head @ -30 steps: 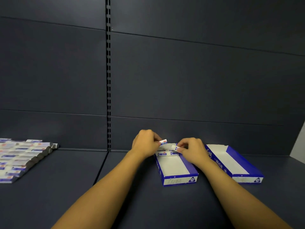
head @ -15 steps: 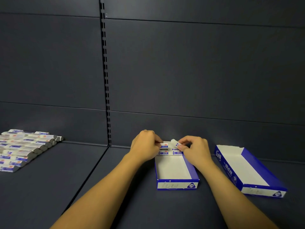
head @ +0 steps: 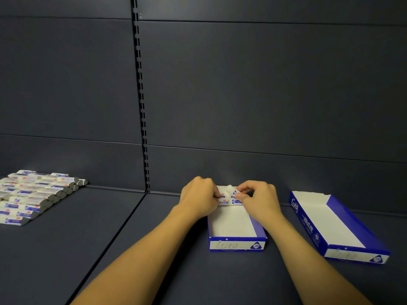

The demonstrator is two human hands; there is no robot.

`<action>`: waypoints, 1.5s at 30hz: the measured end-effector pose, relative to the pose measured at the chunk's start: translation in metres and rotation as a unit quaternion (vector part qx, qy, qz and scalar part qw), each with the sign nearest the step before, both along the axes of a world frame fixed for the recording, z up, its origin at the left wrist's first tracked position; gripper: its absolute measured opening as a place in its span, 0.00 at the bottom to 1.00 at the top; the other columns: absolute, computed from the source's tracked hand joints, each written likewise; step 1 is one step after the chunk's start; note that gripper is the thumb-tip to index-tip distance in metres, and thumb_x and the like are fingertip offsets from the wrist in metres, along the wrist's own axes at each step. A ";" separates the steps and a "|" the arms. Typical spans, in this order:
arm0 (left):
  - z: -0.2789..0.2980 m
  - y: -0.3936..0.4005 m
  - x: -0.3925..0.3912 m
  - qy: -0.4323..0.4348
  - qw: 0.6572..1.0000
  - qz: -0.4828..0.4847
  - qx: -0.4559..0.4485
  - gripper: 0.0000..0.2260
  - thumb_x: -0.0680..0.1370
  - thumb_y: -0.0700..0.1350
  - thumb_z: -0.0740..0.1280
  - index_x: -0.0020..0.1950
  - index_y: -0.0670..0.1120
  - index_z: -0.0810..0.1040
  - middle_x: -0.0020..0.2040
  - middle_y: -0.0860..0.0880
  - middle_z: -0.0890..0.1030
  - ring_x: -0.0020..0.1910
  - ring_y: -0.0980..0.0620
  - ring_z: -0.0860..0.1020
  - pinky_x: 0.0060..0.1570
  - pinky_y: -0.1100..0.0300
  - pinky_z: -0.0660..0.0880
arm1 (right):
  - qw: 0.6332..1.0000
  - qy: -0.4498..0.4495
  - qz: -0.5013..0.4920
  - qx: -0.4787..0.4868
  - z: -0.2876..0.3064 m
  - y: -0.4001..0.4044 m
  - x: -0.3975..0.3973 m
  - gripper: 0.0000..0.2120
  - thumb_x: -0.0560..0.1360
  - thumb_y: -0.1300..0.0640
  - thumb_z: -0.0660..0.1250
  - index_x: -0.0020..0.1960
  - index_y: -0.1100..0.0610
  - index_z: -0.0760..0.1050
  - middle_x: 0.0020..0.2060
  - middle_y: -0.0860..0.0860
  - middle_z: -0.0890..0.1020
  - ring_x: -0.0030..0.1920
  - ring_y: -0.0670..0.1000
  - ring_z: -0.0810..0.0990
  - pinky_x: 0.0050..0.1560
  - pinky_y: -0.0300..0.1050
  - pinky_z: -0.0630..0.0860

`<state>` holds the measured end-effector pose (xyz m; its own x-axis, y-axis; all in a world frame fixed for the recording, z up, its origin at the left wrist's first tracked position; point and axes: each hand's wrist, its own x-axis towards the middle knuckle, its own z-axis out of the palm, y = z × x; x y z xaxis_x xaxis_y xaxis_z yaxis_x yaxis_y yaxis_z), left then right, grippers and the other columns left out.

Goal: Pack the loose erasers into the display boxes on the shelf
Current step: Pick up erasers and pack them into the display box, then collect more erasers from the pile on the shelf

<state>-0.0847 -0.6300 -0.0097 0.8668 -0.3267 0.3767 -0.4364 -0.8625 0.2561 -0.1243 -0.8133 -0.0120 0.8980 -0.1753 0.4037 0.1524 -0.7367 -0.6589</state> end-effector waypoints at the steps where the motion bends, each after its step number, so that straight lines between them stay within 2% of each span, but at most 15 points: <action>1: -0.001 -0.001 0.000 -0.008 1.000 0.003 0.006 0.09 0.77 0.48 0.70 0.56 0.55 0.86 0.52 0.54 0.85 0.58 0.49 0.77 0.50 0.52 0.80 | 1.000 -0.001 -0.005 -0.015 -0.001 0.001 -0.001 0.08 0.75 0.54 0.75 0.42 0.45 0.77 0.40 0.44 0.84 0.41 0.47 0.82 0.40 0.46 0.82; 4: -0.001 -0.003 0.001 -0.022 0.999 0.015 0.023 0.08 0.78 0.48 0.71 0.55 0.54 0.86 0.53 0.52 0.84 0.57 0.49 0.76 0.51 0.52 0.80 | 0.999 0.001 -0.023 -0.043 -0.002 0.004 -0.003 0.07 0.75 0.53 0.74 0.42 0.43 0.78 0.39 0.42 0.82 0.40 0.47 0.82 0.41 0.47 0.82; 8: -0.001 -0.002 0.002 -0.028 0.999 0.014 0.038 0.08 0.77 0.46 0.71 0.54 0.51 0.87 0.52 0.50 0.84 0.57 0.48 0.76 0.51 0.50 0.81 | 0.997 0.015 -0.041 -0.070 -0.003 0.008 -0.006 0.02 0.76 0.53 0.73 0.48 0.47 0.81 0.43 0.44 0.84 0.42 0.47 0.81 0.40 0.44 0.81; 25: -0.006 -0.003 0.006 -0.032 0.997 -0.001 0.072 0.08 0.78 0.47 0.71 0.55 0.47 0.86 0.52 0.48 0.84 0.52 0.48 0.80 0.50 0.51 0.82 | 0.987 0.052 -0.051 -0.143 0.005 0.013 -0.009 0.07 0.77 0.53 0.72 0.55 0.48 0.81 0.54 0.48 0.83 0.49 0.49 0.82 0.44 0.41 0.80; 31: -0.006 -0.003 0.004 -0.035 0.996 -0.011 0.075 0.08 0.78 0.46 0.70 0.54 0.45 0.85 0.51 0.47 0.83 0.50 0.48 0.80 0.49 0.51 0.82 | 0.989 0.058 -0.030 -0.135 0.012 0.009 -0.002 0.05 0.76 0.53 0.73 0.52 0.49 0.82 0.54 0.48 0.82 0.46 0.47 0.79 0.38 0.35 0.74; 33: -0.006 -0.002 0.004 -0.033 0.997 -0.011 0.074 0.07 0.78 0.46 0.71 0.53 0.45 0.85 0.50 0.47 0.83 0.50 0.48 0.80 0.48 0.50 0.82 | 0.987 0.068 -0.017 -0.143 0.012 0.008 -0.002 0.05 0.76 0.54 0.73 0.52 0.50 0.83 0.53 0.48 0.83 0.46 0.47 0.79 0.38 0.36 0.74; 38: -0.008 0.000 0.005 -0.022 0.998 -0.005 0.058 0.06 0.77 0.45 0.72 0.52 0.46 0.85 0.49 0.47 0.83 0.50 0.46 0.80 0.48 0.49 0.82 | 0.981 0.091 -0.004 -0.171 0.013 0.004 -0.003 0.05 0.76 0.55 0.74 0.51 0.52 0.85 0.51 0.49 0.84 0.47 0.48 0.81 0.46 0.44 0.80; 42: -0.008 0.002 0.005 -0.008 0.999 -0.010 0.036 0.06 0.76 0.44 0.72 0.52 0.45 0.86 0.49 0.47 0.84 0.50 0.45 0.81 0.49 0.49 0.82 | 0.970 0.100 -0.004 -0.220 0.014 0.009 -0.003 0.07 0.77 0.54 0.72 0.53 0.52 0.84 0.53 0.49 0.84 0.47 0.48 0.81 0.42 0.40 0.77; 45: -0.009 0.004 0.006 0.000 1.000 -0.016 0.020 0.07 0.76 0.43 0.72 0.52 0.46 0.87 0.49 0.47 0.85 0.50 0.45 0.81 0.49 0.49 0.82 | 0.961 0.109 0.000 -0.254 0.012 0.012 -0.003 0.09 0.77 0.52 0.72 0.56 0.53 0.83 0.55 0.50 0.83 0.50 0.50 0.82 0.44 0.40 0.77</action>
